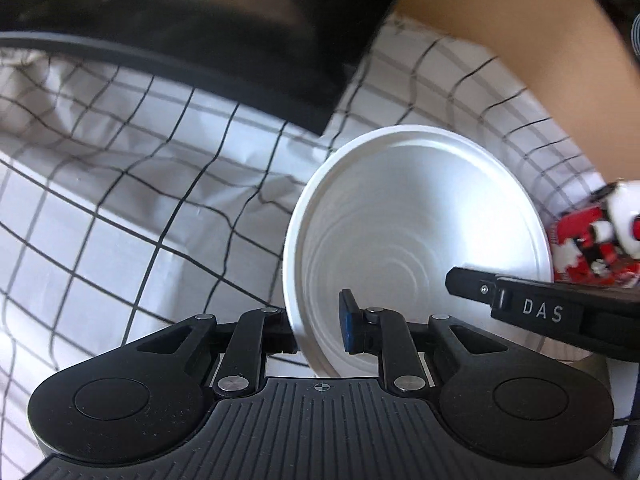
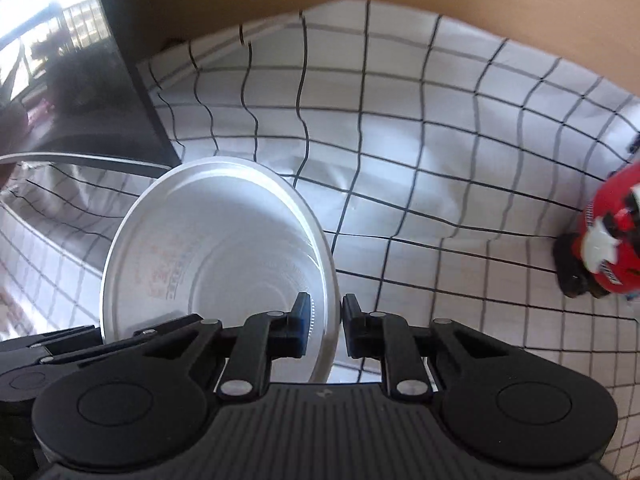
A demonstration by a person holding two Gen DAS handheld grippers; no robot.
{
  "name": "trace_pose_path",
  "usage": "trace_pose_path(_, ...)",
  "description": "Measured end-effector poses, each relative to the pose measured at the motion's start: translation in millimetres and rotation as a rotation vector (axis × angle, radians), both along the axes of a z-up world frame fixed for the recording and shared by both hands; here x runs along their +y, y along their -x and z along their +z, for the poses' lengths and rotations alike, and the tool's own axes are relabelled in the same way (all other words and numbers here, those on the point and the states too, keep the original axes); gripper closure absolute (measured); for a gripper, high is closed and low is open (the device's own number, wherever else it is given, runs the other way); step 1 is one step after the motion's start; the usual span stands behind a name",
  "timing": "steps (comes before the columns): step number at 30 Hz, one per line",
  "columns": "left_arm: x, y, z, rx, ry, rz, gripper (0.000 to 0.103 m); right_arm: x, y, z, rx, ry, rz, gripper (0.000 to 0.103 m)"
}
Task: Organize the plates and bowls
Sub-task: 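Grasp the rim of the white orange-printed bowl with both tools, then lift the white printed bowl and carry it over the blue bowl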
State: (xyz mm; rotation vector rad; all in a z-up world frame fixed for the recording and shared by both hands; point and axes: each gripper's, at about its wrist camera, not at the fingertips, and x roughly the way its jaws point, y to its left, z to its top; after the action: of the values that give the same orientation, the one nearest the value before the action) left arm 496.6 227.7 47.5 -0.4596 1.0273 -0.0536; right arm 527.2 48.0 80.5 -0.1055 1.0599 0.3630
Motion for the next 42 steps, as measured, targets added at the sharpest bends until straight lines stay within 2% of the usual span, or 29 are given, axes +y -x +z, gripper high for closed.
trace_pose_path(9, -35.3, 60.4, 67.0, -0.086, -0.010, 0.021, 0.083, -60.5, 61.4, 49.1, -0.082, -0.058, 0.083, 0.086)
trace_pose_path(14, -87.7, 103.1, 98.6, -0.080, -0.065, 0.002, 0.083, -120.0, 104.6, 71.3, -0.106, -0.098, 0.133, 0.086)
trace_pose_path(19, -146.4, 134.8, 112.7, -0.050, -0.084, -0.084, 0.083, -191.4, 144.0, 85.8, -0.149, -0.127, 0.134, 0.086)
trace_pose_path(24, -214.1, 145.5, 107.5, -0.027, -0.031, -0.202, 0.083, -271.0, 169.1, 81.5, -0.178, -0.101, 0.078, 0.086)
trace_pose_path(28, -269.9, 148.9, 88.7, 0.033, 0.009, -0.311, 0.081, -325.3, 174.3, 61.5, -0.146, -0.080, -0.013, 0.086)
trace_pose_path(31, -297.8, 143.9, 74.9, 0.071, 0.025, -0.351, 0.080, -357.0, 176.1, 48.6, -0.126, -0.089, -0.076, 0.086)
trace_pose_path(35, -317.0, 124.4, 67.5, 0.080, -0.002, -0.354, 0.082, -376.1, 167.3, 34.1, -0.097, -0.123, -0.142, 0.086)
trace_pose_path(38, -327.1, 111.0, 62.1, 0.094, -0.036, -0.380, 0.080, -383.5, 157.3, 18.4, -0.042, -0.141, -0.174, 0.086)
trace_pose_path(42, -326.1, 98.6, 44.8, 0.144, 0.017, -0.399, 0.081, -387.9, 146.0, -3.0, 0.010, -0.128, -0.217, 0.085)
